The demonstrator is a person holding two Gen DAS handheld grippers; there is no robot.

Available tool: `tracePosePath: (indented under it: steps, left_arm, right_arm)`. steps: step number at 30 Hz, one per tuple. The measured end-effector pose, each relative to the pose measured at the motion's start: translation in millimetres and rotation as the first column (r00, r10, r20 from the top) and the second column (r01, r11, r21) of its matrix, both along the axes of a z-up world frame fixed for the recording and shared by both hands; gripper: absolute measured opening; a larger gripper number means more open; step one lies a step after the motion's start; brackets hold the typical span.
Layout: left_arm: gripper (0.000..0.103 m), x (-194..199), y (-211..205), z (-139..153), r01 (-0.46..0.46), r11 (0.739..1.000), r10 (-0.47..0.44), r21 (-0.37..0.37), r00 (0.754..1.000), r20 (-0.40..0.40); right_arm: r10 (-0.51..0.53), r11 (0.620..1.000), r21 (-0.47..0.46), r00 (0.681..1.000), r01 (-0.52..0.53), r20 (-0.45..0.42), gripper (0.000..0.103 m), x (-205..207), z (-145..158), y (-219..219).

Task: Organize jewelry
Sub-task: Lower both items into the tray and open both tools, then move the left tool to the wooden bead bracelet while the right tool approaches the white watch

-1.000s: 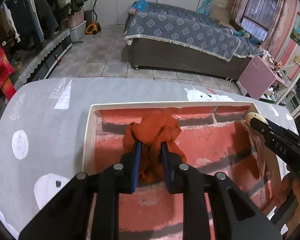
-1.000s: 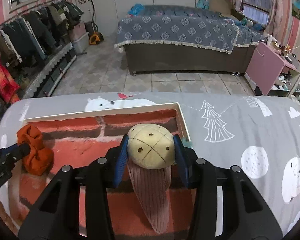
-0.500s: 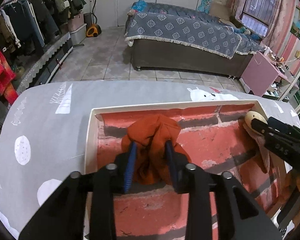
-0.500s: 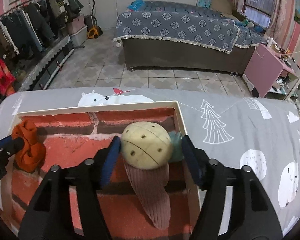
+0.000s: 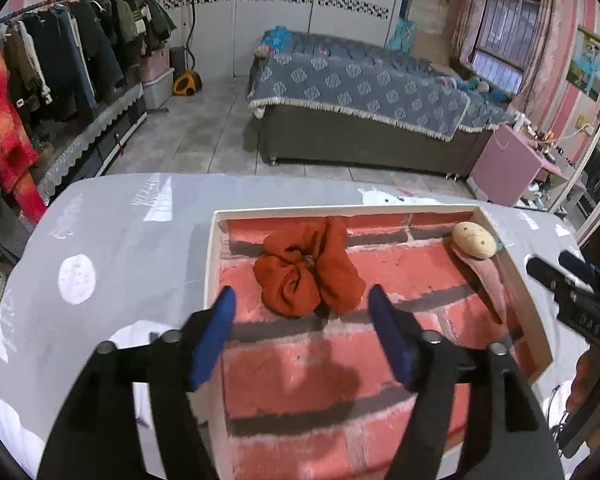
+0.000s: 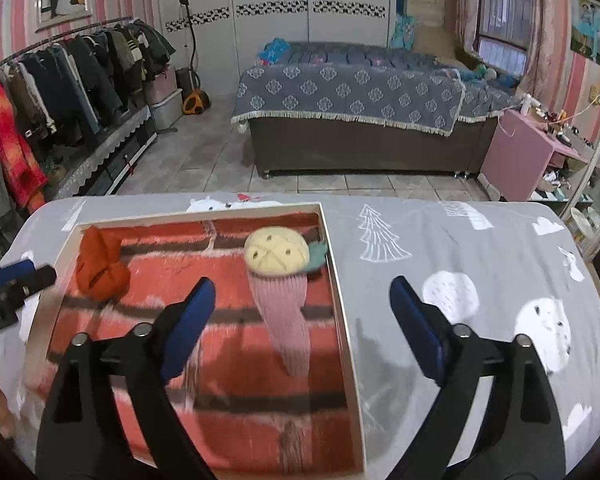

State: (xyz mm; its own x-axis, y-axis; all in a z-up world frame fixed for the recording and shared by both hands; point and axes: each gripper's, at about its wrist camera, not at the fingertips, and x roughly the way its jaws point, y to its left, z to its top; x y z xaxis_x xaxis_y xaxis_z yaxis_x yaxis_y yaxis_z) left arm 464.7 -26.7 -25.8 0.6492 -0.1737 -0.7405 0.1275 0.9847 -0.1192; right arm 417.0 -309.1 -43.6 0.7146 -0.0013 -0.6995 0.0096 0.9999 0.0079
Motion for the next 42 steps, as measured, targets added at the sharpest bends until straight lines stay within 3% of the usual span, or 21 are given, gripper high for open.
tracePosePath:
  steps: [5, 7, 9, 15, 21, 30, 37, 42]
  left_arm:
    - [0.074, -29.8, 14.2, 6.5, -0.008, 1.0, 0.009, -0.022, 1.0, 0.012]
    - [0.086, -40.4, 17.7, 8.6, -0.019, 0.999, 0.02, -0.031, 1.0, 0.013]
    - [0.09, -53.1, 21.9, 13.3, -0.025, 0.999, 0.027, -0.04, 0.999, 0.033]
    - [0.09, -78.0, 29.5, 23.2, -0.018, 0.999, 0.02, -0.04, 0.999, 0.048]
    - [0.09, -103.9, 40.2, 41.1, -0.008, 0.999, 0.012, -0.041, 0.996, 0.085]
    - [0.094, -150.7, 63.7, 59.5, -0.008, 0.999, 0.015, -0.043, 0.986, 0.169]
    - [0.094, -188.2, 76.6, 63.5, -0.036, 0.998, 0.045, -0.054, 0.979, 0.197]
    - [0.094, -217.4, 68.9, 53.2, -0.026, 1.0, 0.029, -0.018, 0.979, 0.199]
  right_arm:
    - [0.013, 1.0, -0.028, 0.999, -0.012, 0.03, 0.098, -39.8, 2.2, 1.5]
    - [0.018, 1.0, -0.022, 0.999, -0.018, 0.032, 0.099, -57.9, 2.3, 0.7]
    - [0.023, 1.0, -0.022, 0.999, -0.022, 0.031, 0.099, -70.0, 3.2, -1.2]
    - [0.004, 0.997, -0.072, 0.998, 0.001, 0.066, 0.099, -120.0, 11.8, -9.0]
    - [-0.048, 0.998, -0.034, 0.995, 0.051, 0.086, 0.099, -155.1, 18.5, -21.2]
    - [-0.1, 0.989, -0.096, 0.991, 0.109, 0.093, 0.099, -204.3, 4.6, -13.2]
    - [-0.1, 0.995, 0.015, 0.99, 0.099, 0.095, 0.099, -235.7, -4.7, -23.1]
    - [-0.089, 0.996, -0.004, 0.993, 0.09, 0.073, 0.099, -247.1, -17.9, -24.2]
